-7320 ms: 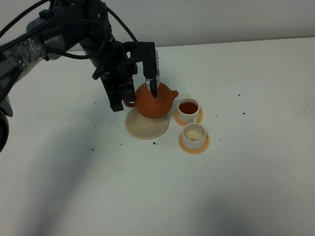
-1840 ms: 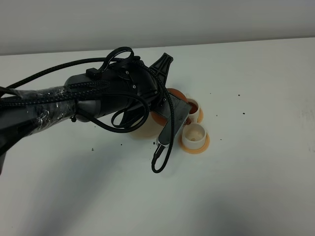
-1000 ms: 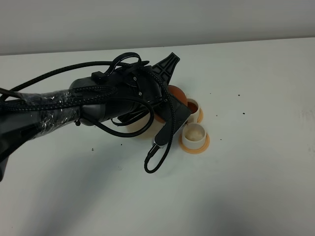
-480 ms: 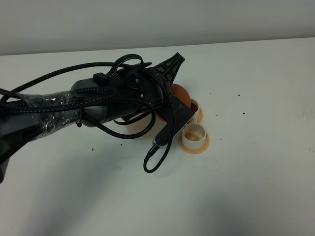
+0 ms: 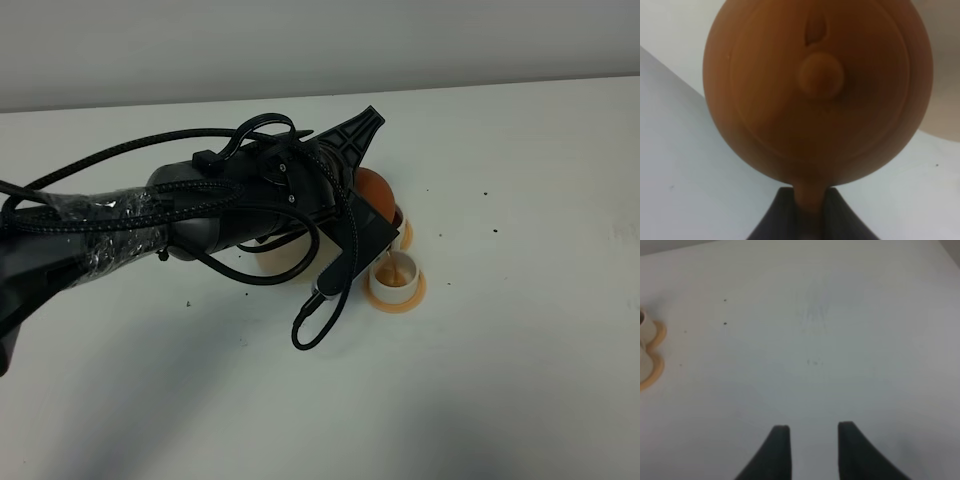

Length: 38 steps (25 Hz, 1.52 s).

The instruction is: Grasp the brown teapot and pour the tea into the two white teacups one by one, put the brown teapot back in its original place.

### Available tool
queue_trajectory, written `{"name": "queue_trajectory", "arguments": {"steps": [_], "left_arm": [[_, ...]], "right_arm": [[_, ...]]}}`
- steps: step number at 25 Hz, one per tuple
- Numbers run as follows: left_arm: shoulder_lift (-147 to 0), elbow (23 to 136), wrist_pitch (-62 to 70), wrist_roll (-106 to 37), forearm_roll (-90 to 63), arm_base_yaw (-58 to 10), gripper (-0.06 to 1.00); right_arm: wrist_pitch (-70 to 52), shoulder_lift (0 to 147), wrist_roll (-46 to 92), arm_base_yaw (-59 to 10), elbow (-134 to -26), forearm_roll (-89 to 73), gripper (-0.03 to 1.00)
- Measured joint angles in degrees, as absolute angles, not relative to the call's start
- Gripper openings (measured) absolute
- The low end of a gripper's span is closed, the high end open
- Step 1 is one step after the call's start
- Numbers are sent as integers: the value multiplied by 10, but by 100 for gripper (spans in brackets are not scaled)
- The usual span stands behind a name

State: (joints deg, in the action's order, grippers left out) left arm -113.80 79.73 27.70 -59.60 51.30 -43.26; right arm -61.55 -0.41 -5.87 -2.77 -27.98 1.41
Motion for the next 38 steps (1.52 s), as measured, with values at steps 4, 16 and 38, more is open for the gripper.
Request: {"name": "queue_trajectory", "arguments": {"steps": [4,16,38], "left_arm": [[-1138,797,274,-596,520,-433,12],[-1138,797,269,-613,538,-439,12],[-1138,797,244,-624,576,-439,12]], "right_arm": [[-615,-4,-59,-28,-280,14,24],[-615,-4,-59,-28,-280,14,24],[-615,-4,-59,-28,-280,14,24]]}}
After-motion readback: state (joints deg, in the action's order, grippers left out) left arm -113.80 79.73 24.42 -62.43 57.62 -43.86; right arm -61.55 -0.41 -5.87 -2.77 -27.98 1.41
